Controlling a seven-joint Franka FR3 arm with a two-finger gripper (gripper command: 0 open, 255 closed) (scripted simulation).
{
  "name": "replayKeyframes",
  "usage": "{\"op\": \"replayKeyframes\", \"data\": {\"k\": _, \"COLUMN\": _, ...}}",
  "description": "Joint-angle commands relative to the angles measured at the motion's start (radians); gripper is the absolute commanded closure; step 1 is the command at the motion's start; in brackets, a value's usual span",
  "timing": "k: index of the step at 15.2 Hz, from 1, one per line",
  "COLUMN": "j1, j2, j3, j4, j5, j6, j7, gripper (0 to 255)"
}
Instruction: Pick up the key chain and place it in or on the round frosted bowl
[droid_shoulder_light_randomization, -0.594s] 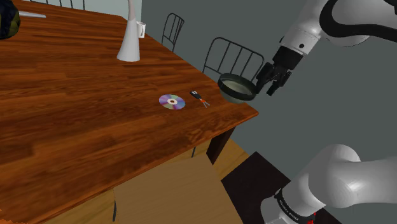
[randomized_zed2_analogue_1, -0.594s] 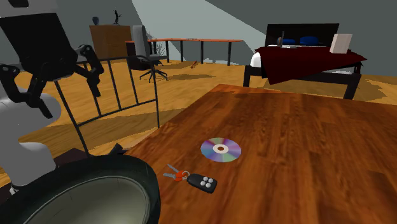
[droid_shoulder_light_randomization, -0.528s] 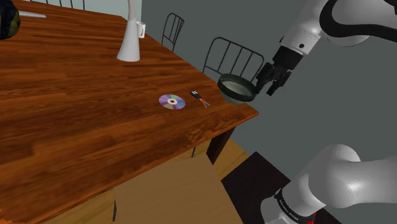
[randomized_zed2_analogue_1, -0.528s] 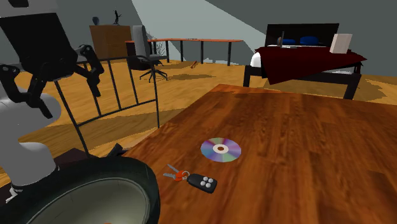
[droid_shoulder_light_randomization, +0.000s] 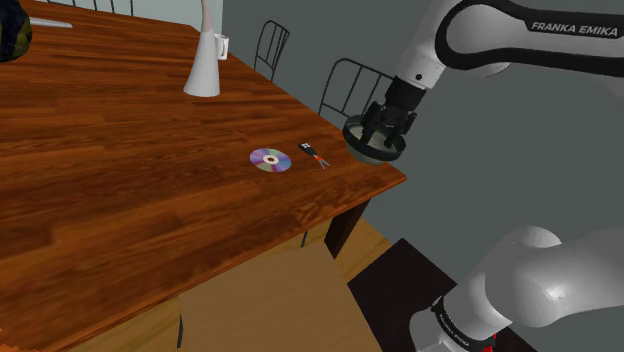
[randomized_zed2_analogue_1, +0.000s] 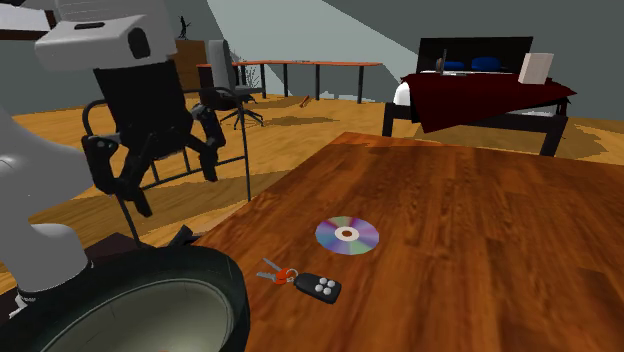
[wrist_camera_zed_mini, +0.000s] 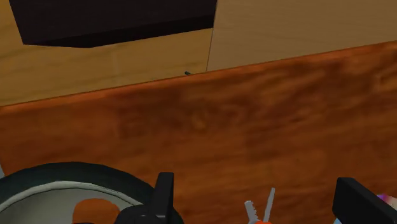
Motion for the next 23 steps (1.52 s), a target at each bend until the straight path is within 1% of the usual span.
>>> {"op": "replayKeyframes", "data": {"k": 1, "j1": 0.002, "j2": 0.086, "j3": 0.023, "j4": 0.039, "j5": -0.006, "j6": 0.05, "j7": 0.025, "gripper": 0}}
{"op": "replayKeyframes", "data": {"k": 7, "j1": -0.001, "j2": 0.317, "j3": 0.078, "j4": 0.162, "j5": -0.052, "j6": 0.16, "j7": 0.102, "gripper": 0}}
{"op": "replayKeyframes", "data": {"k": 12, "j1": 0.0, "j2": 0.513, "j3": 0.111, "j4": 0.301, "j5": -0.115, "j6": 0.215, "j7": 0.175, "gripper": 0}}
{"op": "replayKeyframes", "data": {"k": 19, "j1": 0.001, "j2": 0.546, "j3": 0.11, "j4": 0.241, "j5": -0.12, "j6": 0.306, "j7": 0.178, "gripper": 0}}
{"op": "replayKeyframes", "data": {"k": 23, "j1": 0.001, "j2": 0.549, "j3": 0.11, "j4": 0.237, "j5": -0.121, "j6": 0.313, "j7": 0.179, "gripper": 0}}
